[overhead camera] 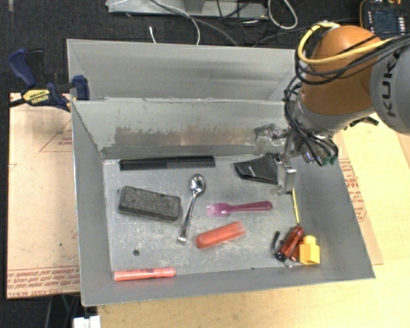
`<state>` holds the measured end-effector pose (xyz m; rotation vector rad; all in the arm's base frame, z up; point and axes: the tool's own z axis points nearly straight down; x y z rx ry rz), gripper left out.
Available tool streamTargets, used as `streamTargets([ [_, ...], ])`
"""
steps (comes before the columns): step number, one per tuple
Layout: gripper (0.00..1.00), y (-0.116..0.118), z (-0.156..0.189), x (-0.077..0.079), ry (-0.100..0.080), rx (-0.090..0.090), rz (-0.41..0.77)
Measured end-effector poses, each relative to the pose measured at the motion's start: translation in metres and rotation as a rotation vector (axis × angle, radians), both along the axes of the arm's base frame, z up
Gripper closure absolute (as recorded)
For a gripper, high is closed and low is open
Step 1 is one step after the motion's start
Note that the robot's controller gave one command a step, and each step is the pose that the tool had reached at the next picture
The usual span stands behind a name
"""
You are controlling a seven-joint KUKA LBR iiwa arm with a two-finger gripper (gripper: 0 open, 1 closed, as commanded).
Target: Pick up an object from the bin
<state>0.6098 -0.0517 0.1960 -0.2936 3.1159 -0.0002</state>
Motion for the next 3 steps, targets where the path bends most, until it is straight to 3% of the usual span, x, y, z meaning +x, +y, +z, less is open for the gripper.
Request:
streamTargets([
  [1,0.0,0.004,-0.011,0.013,-0.004,0.0,-0.024],
  [2,0.0,-0.019,-0.114,0.025,-0.001,0.0,0.172],
  [3,0.0,0.006,-0.066,0.026,-0.013,0.004,-0.039],
])
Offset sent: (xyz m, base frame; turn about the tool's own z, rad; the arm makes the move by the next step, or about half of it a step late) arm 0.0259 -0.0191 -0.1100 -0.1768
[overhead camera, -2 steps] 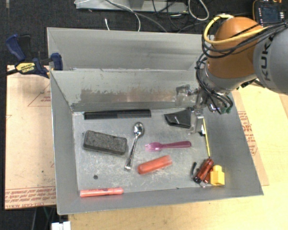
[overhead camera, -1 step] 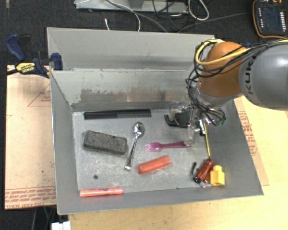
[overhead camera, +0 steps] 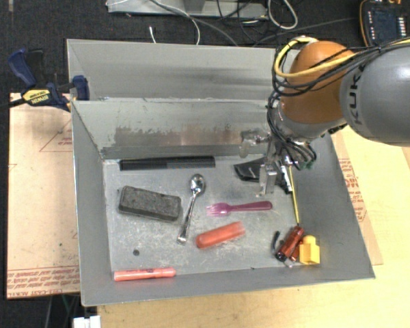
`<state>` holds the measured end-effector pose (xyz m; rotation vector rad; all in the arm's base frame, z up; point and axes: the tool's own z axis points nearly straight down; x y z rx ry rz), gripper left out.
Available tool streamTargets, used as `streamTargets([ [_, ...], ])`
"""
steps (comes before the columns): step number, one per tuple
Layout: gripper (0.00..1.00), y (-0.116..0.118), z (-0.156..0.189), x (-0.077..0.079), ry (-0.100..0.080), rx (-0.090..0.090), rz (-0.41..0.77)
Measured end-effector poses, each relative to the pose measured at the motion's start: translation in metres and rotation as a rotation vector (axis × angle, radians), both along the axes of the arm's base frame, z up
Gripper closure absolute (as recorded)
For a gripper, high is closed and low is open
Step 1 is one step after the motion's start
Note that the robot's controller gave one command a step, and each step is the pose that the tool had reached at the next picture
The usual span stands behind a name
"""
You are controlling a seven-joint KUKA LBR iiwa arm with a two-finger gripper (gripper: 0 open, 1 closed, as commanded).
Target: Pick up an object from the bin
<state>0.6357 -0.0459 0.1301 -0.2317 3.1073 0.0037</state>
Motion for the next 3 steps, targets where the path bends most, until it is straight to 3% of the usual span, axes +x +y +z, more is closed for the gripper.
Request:
streamTargets([
  [1,0.0,-0.046,-0.06,-0.018,0.013,-0.003,0.134],
  [2,0.0,-0.034,0.031,-0.019,0.007,0.0,0.092],
  [3,0.0,-0.055,-0.018,-0.024,0.008,-0.002,0.118],
])
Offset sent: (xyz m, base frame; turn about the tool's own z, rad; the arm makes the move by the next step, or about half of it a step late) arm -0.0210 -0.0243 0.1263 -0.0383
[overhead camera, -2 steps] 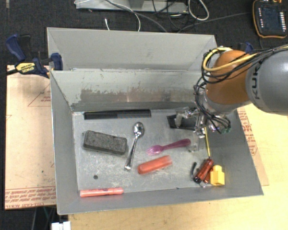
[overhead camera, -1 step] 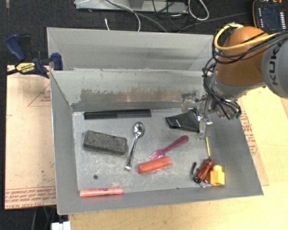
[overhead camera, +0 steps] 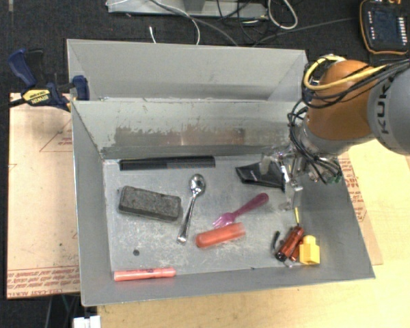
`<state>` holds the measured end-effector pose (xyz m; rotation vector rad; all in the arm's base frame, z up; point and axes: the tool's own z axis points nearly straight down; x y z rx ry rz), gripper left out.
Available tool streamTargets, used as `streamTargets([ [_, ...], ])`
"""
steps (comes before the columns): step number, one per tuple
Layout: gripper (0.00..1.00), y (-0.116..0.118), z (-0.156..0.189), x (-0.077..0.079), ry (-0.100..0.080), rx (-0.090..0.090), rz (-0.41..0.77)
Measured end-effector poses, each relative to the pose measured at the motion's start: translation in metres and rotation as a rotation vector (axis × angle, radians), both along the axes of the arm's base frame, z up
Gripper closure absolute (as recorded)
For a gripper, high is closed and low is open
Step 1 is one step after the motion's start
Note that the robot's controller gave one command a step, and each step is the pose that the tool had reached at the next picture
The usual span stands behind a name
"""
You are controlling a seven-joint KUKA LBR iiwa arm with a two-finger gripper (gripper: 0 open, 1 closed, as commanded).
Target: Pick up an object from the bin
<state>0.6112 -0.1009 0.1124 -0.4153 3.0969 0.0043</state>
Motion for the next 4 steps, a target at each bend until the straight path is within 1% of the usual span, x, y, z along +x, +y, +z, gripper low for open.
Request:
streamTargets([
  [1,0.0,0.001,-0.007,0.007,-0.002,0.002,-0.009],
  [2,1.0,0.015,-0.041,0.036,0.003,-0.001,0.092],
  [3,1.0,0.014,-0.041,0.036,0.003,-0.001,0.093],
  [4,1.0,-0.009,-0.041,0.045,-0.002,0.0,0.134],
])
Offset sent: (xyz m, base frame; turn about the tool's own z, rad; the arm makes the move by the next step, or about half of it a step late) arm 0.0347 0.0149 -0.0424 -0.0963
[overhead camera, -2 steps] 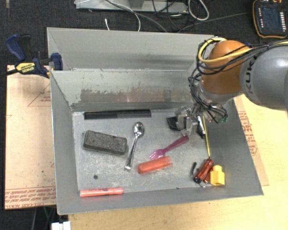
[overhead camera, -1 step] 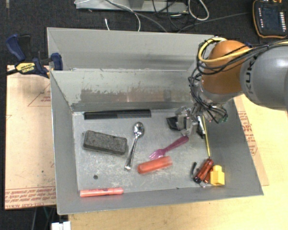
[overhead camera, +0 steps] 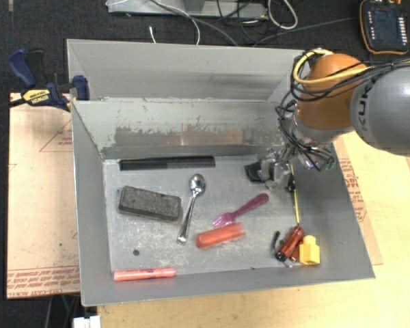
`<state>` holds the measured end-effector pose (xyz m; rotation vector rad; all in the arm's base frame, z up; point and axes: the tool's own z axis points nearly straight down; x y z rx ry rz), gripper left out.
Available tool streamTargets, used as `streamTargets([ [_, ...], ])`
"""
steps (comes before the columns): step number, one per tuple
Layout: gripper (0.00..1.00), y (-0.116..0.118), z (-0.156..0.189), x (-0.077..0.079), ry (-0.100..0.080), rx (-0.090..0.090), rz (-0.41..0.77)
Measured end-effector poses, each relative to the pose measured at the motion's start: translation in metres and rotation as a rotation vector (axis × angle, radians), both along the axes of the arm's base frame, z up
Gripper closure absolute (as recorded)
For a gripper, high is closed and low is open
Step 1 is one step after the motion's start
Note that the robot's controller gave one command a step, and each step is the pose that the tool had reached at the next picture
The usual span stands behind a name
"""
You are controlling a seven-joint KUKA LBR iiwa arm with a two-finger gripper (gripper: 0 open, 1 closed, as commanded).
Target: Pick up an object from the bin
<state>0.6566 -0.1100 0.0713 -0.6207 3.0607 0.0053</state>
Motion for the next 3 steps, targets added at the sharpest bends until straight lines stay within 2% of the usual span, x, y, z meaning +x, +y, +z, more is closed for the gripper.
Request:
streamTargets([
  [1,1.0,0.018,0.103,-0.022,0.002,0.004,-0.016],
  [2,1.0,0.001,0.015,-0.015,0.002,0.003,0.041],
  [3,1.0,0.019,0.052,-0.015,-0.012,0.004,0.005],
])
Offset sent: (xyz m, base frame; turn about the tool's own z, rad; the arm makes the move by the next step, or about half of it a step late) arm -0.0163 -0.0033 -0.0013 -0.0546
